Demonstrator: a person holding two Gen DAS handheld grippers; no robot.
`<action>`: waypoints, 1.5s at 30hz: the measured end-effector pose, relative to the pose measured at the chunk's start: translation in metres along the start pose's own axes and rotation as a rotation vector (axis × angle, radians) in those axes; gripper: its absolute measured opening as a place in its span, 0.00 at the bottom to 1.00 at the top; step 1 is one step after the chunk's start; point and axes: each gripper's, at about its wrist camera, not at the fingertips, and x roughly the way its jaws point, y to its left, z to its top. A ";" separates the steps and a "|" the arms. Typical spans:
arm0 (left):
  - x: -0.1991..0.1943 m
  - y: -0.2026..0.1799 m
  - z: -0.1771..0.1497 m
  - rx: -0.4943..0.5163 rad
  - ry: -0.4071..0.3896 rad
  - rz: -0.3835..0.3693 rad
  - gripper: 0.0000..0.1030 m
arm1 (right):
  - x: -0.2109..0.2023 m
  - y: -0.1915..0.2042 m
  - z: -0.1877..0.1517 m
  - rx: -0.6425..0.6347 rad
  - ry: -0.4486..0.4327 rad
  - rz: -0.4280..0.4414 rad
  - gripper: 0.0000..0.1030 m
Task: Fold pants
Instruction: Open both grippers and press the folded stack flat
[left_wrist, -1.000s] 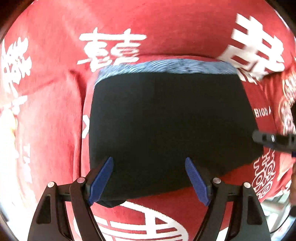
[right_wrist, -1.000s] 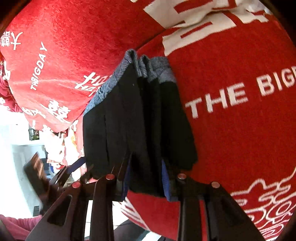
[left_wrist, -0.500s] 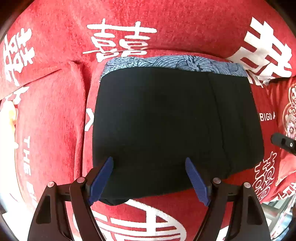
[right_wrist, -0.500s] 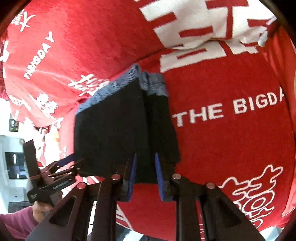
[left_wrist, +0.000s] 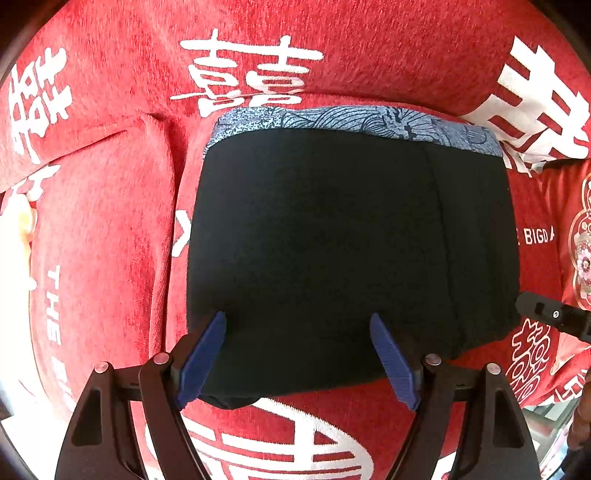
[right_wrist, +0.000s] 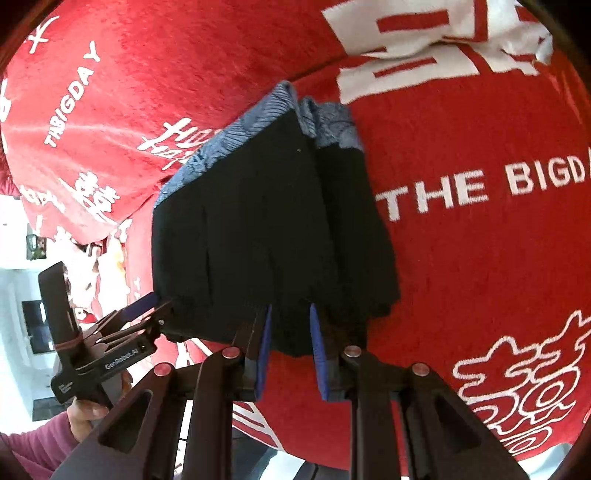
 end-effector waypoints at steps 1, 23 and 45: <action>0.000 0.000 0.000 0.000 0.000 -0.001 0.79 | 0.000 -0.001 0.000 0.001 0.003 -0.002 0.22; 0.001 -0.002 0.000 0.011 0.002 -0.020 0.99 | -0.005 -0.008 0.000 0.013 -0.018 0.005 0.32; 0.015 0.057 0.025 -0.111 0.051 -0.044 0.99 | -0.011 -0.020 0.024 -0.068 -0.036 -0.053 0.80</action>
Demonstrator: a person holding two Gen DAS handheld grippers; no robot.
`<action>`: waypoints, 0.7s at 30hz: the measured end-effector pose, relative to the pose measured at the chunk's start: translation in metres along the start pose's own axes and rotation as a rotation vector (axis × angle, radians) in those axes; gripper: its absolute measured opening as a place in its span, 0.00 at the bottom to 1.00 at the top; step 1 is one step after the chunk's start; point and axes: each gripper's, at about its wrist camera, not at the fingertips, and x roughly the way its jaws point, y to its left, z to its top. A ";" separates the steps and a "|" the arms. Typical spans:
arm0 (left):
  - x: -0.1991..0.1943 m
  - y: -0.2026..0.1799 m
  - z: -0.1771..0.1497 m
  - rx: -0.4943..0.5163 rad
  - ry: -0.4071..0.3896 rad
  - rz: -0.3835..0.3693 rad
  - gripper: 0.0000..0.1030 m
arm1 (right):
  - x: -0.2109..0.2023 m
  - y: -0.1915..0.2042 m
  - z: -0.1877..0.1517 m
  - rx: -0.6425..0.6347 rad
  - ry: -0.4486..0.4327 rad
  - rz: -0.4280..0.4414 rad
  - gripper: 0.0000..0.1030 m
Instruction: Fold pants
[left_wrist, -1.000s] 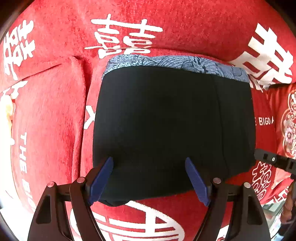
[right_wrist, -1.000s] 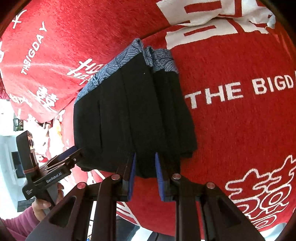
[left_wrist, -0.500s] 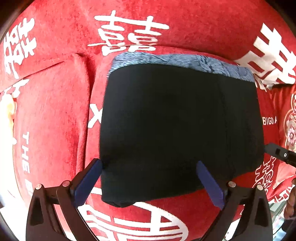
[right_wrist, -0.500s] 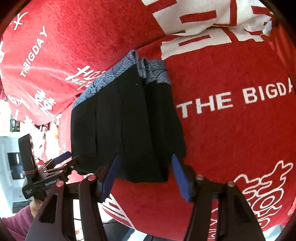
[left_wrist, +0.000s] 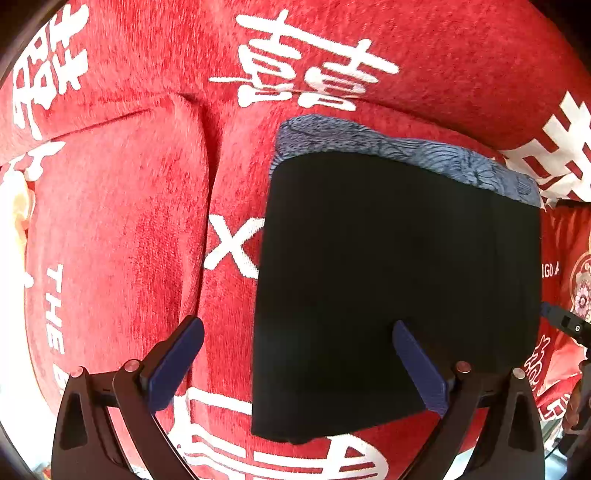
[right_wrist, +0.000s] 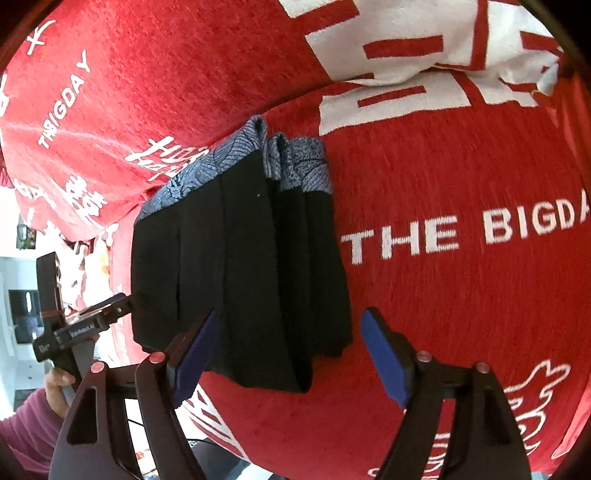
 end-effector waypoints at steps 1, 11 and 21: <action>0.002 0.002 0.001 -0.005 0.006 -0.011 0.99 | 0.001 -0.001 0.001 -0.003 0.002 0.001 0.80; 0.011 0.010 0.012 -0.022 0.021 -0.093 0.99 | 0.013 -0.013 0.009 0.019 0.038 0.024 0.80; 0.043 0.014 0.033 0.024 0.062 -0.316 0.99 | 0.040 -0.019 0.030 0.005 0.084 0.180 0.81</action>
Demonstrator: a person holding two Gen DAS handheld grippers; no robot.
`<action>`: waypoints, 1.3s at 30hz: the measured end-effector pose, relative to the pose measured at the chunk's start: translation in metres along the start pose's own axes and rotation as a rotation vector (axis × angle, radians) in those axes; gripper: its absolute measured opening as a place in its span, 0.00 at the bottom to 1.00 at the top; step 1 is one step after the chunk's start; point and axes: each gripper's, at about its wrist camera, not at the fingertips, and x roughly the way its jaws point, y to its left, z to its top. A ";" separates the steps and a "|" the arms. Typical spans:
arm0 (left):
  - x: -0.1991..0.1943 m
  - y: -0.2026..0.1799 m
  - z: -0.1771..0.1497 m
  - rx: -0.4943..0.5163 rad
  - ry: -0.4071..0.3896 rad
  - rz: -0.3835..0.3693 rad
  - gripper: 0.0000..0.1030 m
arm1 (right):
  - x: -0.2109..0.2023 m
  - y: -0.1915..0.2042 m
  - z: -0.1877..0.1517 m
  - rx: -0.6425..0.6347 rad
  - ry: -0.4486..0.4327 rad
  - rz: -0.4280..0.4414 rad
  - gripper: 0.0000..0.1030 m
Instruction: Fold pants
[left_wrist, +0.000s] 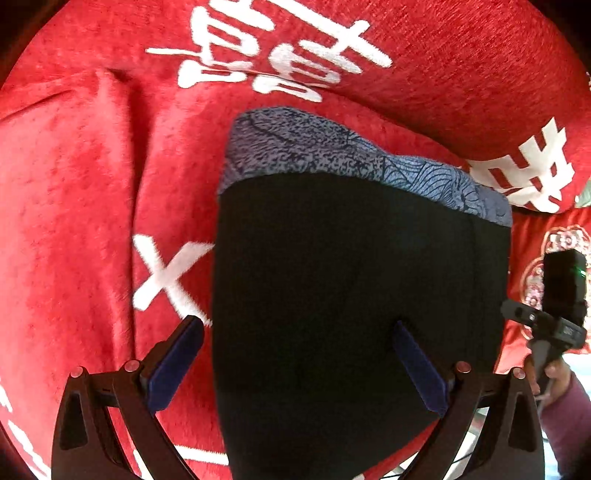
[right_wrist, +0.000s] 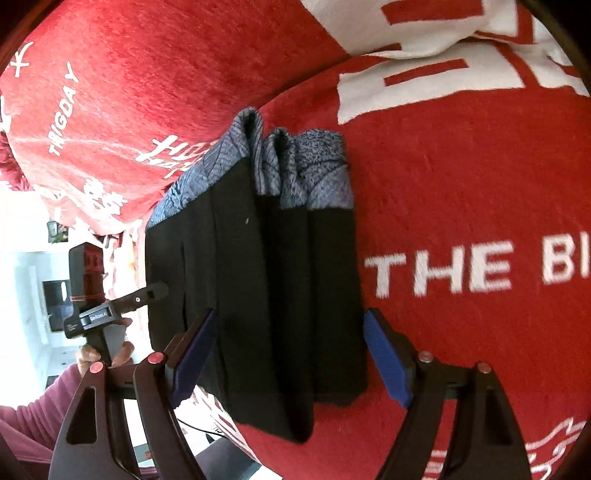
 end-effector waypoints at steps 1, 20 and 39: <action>0.002 0.000 0.002 0.009 -0.002 -0.014 0.99 | 0.002 -0.001 0.002 -0.004 0.002 0.008 0.81; 0.005 -0.017 -0.001 -0.019 -0.083 -0.057 0.81 | 0.014 -0.029 0.019 0.127 0.023 0.169 0.63; -0.066 -0.019 -0.093 -0.020 -0.102 0.031 0.63 | -0.012 0.027 -0.053 0.142 0.023 0.313 0.43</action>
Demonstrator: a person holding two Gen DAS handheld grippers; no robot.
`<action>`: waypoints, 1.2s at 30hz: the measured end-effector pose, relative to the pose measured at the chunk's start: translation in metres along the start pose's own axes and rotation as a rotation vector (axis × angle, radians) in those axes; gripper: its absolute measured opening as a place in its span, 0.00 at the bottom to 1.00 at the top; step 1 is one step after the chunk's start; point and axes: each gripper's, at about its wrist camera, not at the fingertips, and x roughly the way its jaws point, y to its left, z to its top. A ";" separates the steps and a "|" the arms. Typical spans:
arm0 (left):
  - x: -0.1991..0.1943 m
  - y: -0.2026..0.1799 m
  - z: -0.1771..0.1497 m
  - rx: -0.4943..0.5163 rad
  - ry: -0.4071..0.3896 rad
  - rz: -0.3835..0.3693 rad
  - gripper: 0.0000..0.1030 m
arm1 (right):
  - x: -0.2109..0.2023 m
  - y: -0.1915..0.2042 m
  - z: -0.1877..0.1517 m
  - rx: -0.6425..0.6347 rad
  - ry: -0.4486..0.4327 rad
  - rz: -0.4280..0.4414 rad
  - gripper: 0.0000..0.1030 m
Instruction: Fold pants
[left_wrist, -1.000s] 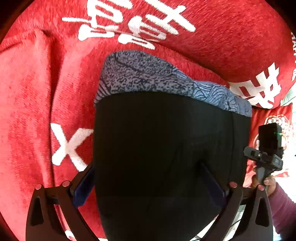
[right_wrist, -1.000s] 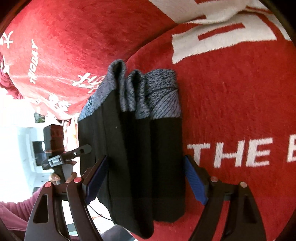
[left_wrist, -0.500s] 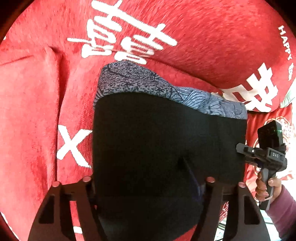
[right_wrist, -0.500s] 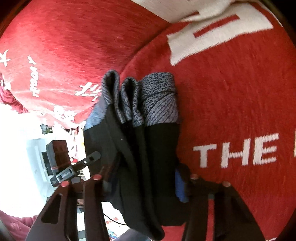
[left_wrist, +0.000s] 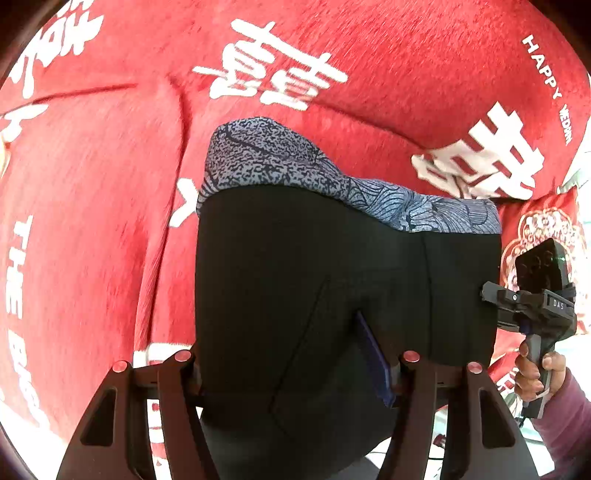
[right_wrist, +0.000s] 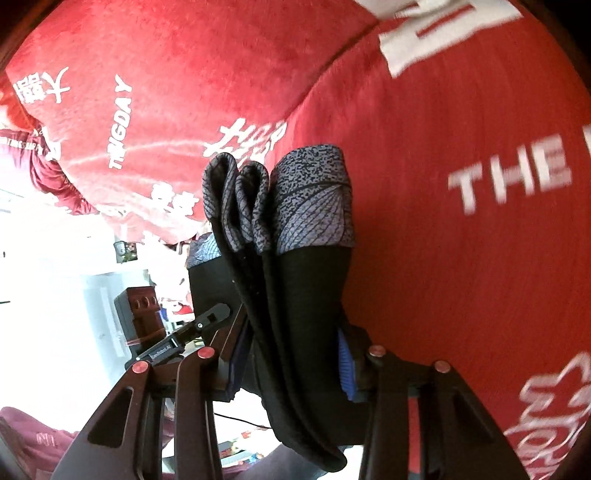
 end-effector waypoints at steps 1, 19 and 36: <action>0.001 0.005 -0.007 -0.004 0.009 0.001 0.63 | 0.001 0.000 -0.006 0.002 0.001 -0.001 0.43; 0.016 0.053 -0.037 0.024 0.039 0.087 1.00 | 0.027 -0.005 -0.051 0.025 -0.116 -0.416 0.80; -0.097 -0.016 -0.117 0.256 -0.135 0.339 1.00 | -0.005 0.083 -0.163 -0.085 -0.243 -0.777 1.00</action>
